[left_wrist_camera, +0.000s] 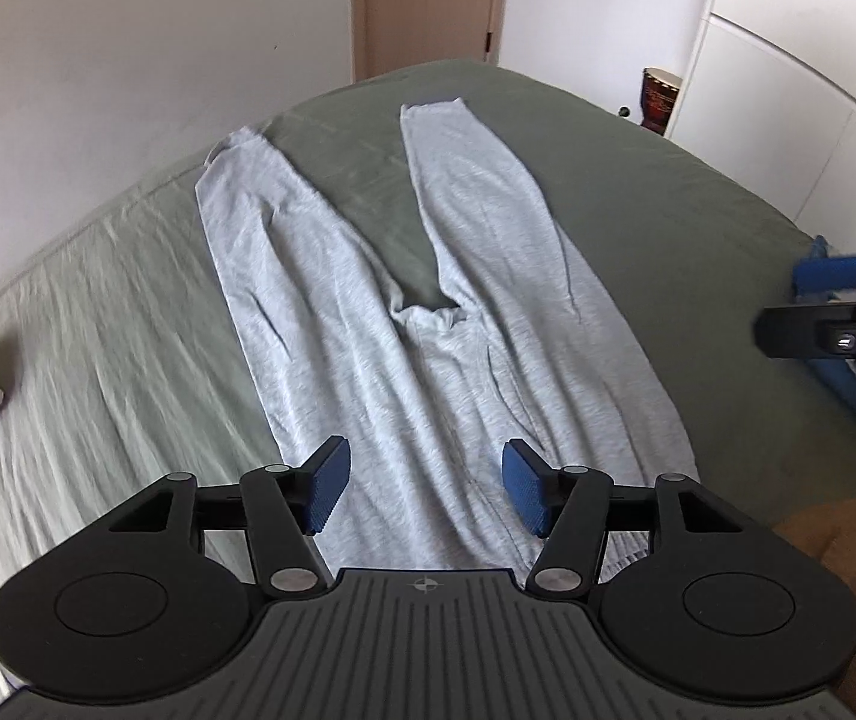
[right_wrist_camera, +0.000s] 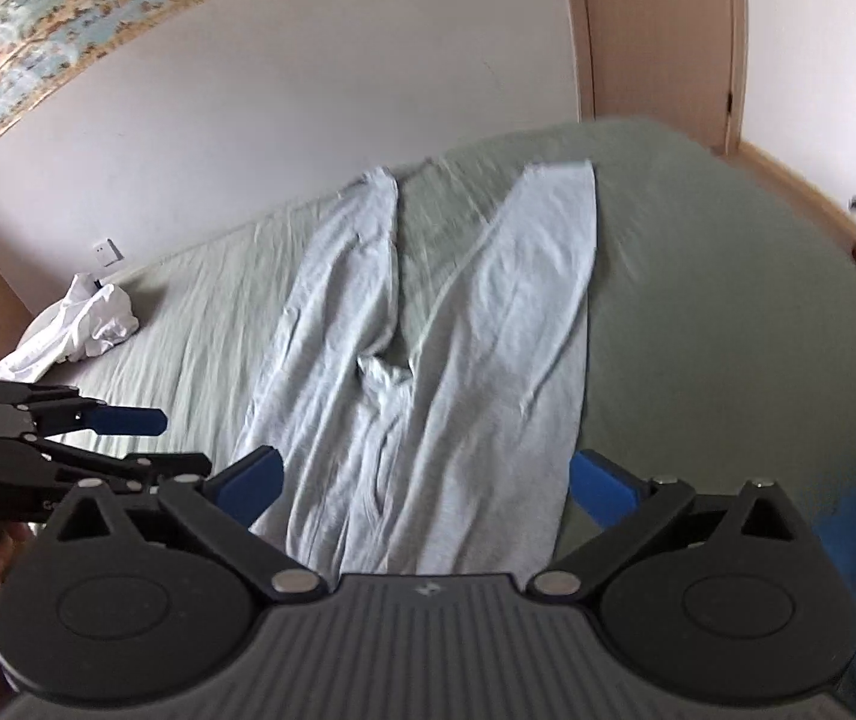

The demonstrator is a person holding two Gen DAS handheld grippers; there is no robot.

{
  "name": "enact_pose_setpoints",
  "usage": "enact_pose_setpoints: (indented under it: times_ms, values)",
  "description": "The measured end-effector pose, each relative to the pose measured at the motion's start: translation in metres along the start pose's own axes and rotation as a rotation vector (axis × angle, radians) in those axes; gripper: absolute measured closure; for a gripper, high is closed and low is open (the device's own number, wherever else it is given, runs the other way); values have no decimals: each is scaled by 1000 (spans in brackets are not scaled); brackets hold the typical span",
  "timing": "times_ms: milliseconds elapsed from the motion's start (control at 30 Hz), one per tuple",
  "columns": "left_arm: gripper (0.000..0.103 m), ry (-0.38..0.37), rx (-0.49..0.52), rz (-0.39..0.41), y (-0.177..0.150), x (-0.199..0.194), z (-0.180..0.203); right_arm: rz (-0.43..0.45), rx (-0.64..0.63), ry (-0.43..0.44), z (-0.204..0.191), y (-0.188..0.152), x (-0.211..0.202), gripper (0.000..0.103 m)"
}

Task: Fold clothes

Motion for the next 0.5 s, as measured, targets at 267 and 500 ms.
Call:
enact_pose_setpoints:
  times_ms: [267,500]
  values:
    - [41,13,-19,-16,-3,15,-9,-13,-4,45,11,5,22,25]
    - [41,-5,-14,-21,1,41,-5,-77,189,-32,102,-7,79,44]
Point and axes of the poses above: each gripper's, at about its wrist camera, not at the fingertips, and x roughly the way its jaws point, z to its right, y to its top, the point moved 2 cm from there along x, roughly the way its jaws point, and after that the axes turned 12 degrees about y, right-handed, at the moved point
